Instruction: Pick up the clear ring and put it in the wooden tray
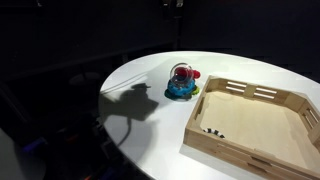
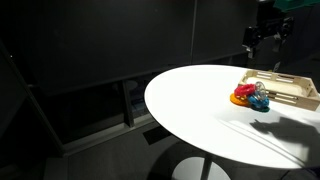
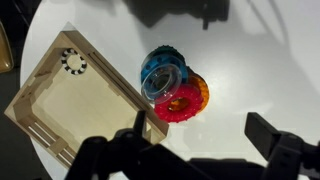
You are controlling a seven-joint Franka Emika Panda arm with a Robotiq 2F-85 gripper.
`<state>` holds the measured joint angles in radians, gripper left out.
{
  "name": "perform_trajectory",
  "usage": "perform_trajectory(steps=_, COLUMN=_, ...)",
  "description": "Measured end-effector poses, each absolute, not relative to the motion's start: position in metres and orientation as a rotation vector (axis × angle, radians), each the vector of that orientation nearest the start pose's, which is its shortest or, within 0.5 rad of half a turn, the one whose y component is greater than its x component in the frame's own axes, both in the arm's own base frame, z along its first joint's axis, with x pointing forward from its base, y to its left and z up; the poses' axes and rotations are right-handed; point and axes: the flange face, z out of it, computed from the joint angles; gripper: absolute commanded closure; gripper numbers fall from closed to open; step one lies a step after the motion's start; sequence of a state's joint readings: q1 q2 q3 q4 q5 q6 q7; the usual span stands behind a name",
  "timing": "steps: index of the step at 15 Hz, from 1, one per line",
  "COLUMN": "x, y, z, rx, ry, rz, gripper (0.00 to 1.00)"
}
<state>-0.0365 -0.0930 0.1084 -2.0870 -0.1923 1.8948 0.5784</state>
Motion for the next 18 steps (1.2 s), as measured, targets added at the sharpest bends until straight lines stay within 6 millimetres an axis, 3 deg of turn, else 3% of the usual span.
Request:
perform_trajectory(steps=7, x=0.515, y=0.026, z=0.459, rx=-3.273, ry=0.717, rz=0.053, gripper=0.0)
perform_trajectory(steps=12, x=0.525, y=0.026, z=0.456, rx=-3.262, ry=0.615, rz=-0.04, gripper=0.0)
perform_trajectory(steps=18, x=0.54, y=0.007, z=0.423, rx=-3.206, ry=0.468, rz=0.003, gripper=0.0)
